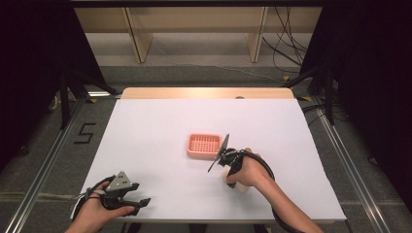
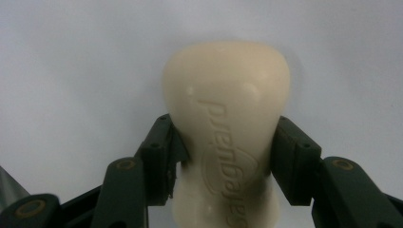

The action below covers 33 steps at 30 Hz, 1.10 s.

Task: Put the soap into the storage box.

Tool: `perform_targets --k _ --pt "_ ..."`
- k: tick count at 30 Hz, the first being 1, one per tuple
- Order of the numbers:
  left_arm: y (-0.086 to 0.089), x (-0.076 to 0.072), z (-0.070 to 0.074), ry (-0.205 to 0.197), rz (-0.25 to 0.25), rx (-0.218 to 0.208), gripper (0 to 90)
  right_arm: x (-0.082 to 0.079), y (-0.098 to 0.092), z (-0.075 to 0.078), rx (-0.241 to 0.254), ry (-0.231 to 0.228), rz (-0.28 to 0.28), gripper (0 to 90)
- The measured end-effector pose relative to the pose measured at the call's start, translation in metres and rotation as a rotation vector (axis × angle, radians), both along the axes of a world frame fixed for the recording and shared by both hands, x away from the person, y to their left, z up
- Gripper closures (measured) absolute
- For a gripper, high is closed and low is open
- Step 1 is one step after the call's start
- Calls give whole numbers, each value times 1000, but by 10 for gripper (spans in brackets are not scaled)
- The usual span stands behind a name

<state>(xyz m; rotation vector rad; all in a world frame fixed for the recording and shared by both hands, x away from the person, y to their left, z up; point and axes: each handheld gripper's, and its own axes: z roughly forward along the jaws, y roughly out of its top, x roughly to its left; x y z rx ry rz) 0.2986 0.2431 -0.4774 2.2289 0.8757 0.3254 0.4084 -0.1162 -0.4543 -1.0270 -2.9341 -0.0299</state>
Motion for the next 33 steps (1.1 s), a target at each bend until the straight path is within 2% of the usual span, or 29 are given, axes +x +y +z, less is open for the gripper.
perform_targets --k 2,4,7,11,19,23,25,27,28,33 --pt "0 0 0 1 0 -1 306 2 -3 0 -13 -22 35 491" --pt "0 0 0 1 1 0 306 -2 -2 3 5 3 -8 493" --pt "0 0 0 1 1 0 306 -2 -3 6 -11 -12 -16 494" --pt "0 0 0 1 1 -1 306 -3 -4 9 12 -8 -17 495" --pt "0 0 0 2 1 -2 306 -2 -5 14 14 -18 0 497" --pt "0 0 0 2 1 -1 306 -1 -6 13 15 -23 44 498" --pt "0 0 0 1 0 0 306 -2 -6 14 11 -19 30 498" --pt "0 0 0 0 -2 3 306 -1 -7 15 21 -30 58 498" --pt "0 0 0 0 0 0 306 1 -9 15 11 -44 92 498" --pt "1 0 0 0 -3 4 306 3 -12 17 28 -40 125 499"
